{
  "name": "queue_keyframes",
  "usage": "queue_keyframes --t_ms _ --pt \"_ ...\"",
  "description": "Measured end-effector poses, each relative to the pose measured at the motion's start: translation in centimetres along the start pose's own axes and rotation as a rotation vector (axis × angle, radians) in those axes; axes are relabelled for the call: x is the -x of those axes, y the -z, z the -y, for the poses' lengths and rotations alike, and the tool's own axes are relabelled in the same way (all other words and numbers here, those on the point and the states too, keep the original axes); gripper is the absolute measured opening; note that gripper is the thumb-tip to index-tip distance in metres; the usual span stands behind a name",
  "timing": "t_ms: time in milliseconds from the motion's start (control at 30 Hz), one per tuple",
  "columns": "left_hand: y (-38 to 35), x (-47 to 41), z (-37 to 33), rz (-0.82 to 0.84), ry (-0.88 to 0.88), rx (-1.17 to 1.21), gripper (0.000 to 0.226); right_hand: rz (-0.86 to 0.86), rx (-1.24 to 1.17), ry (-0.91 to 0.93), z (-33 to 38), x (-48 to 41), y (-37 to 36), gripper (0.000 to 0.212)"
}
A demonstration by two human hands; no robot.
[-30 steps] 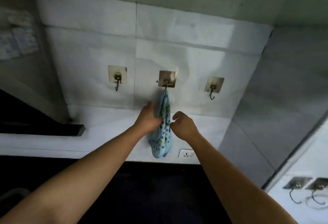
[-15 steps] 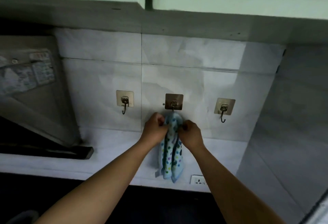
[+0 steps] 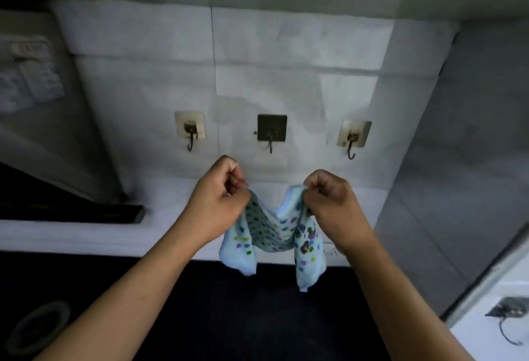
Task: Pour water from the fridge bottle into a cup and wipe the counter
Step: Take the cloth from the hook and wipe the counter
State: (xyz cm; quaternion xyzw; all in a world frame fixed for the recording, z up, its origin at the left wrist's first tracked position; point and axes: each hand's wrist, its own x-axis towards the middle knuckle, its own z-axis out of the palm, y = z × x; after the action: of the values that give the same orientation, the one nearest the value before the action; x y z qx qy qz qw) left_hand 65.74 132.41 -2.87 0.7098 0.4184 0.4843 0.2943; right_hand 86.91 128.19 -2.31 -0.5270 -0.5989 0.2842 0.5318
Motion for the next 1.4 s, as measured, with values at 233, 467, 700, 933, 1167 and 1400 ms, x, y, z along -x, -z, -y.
queue_keyframes --t_ms 233,467,700,933,1167,1400 --pt "-3.9 19.2 12.6 0.144 0.499 -0.224 0.021 0.297 0.162 -0.42 -15.9 13.6 -7.0 0.023" --pt "-7.0 32.8 20.6 0.287 0.878 -0.428 0.012 0.755 0.391 -0.484 -26.3 26.5 -12.0 0.011" --pt "-10.9 39.2 24.5 0.355 0.74 -0.647 0.061 0.731 0.677 -0.194 -29.6 30.5 -14.5 0.05" --pt "-11.6 35.4 27.8 0.564 0.511 -0.677 0.073 0.874 0.82 -0.031 -32.4 28.8 -16.0 0.066" --pt "-14.6 24.0 32.0 0.709 0.438 -0.725 0.071 0.757 0.911 -0.206 -36.3 19.2 -16.6 0.069" --pt "-24.4 23.4 27.1 0.908 0.302 -0.812 0.073 0.471 0.936 -0.515 -35.8 23.2 -9.7 0.067"
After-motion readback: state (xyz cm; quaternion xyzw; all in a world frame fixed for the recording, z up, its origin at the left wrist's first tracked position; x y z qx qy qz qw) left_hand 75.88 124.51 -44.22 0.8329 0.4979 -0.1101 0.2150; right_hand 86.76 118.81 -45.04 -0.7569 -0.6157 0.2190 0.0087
